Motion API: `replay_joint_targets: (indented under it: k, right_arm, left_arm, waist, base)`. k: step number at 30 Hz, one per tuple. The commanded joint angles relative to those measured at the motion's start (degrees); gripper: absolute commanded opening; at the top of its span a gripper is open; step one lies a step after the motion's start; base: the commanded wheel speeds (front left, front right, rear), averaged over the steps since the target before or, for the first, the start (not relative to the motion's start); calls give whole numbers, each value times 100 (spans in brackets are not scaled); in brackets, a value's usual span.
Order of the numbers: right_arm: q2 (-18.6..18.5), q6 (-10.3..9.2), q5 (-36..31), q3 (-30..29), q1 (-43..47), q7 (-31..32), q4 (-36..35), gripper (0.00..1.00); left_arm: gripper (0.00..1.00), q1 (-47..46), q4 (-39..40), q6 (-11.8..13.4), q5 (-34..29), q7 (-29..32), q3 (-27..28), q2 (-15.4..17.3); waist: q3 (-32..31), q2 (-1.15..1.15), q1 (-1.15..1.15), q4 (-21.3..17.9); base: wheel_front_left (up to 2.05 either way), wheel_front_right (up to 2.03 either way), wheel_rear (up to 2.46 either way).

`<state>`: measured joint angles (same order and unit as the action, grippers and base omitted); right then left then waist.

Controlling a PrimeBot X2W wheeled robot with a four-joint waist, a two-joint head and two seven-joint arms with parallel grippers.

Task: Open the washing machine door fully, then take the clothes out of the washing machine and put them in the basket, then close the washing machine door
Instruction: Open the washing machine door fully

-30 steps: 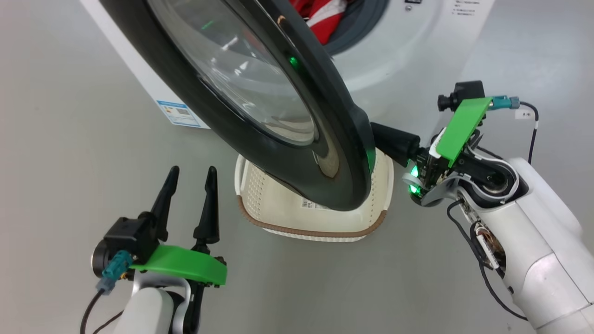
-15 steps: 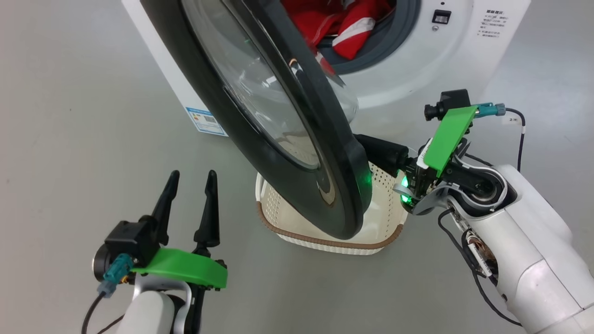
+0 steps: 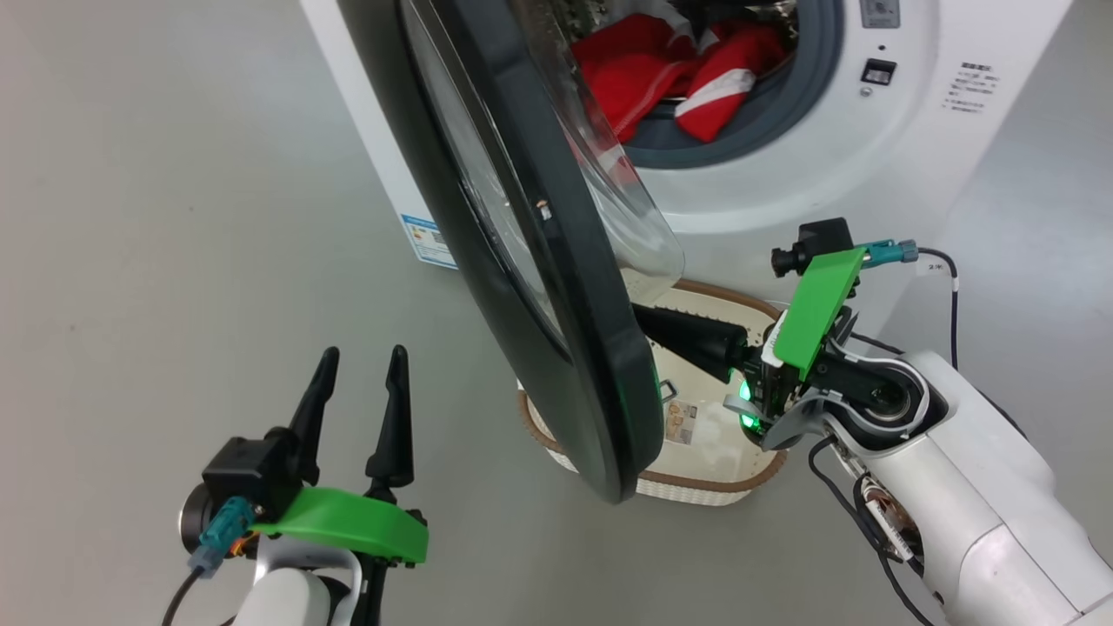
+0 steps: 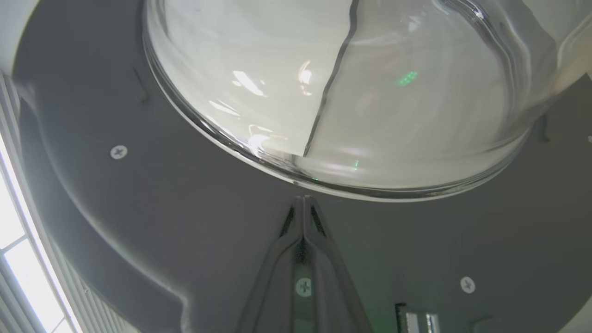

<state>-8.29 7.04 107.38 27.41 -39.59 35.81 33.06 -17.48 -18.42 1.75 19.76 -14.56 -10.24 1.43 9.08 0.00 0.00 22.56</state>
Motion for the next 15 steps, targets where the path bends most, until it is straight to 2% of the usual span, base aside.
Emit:
replay_joint_targets:
  k: [1, 15]
  right_arm:
    - [135, 45, 73, 133, 80, 28, -201, 0]
    - [123, 45, 264, 461, 243, 1, -360, 0]
  left_arm:
    - [100, -6, 123, 27, 49, -44, 194, 144]
    - [100, 145, 65, 24, 2, -44, 276, 144]
  waist:
    - [-78, 0, 0, 136]
    - [-295, 0, 0, 561]
  base:
    - [0, 0, 0]
    - [0, 0, 0]
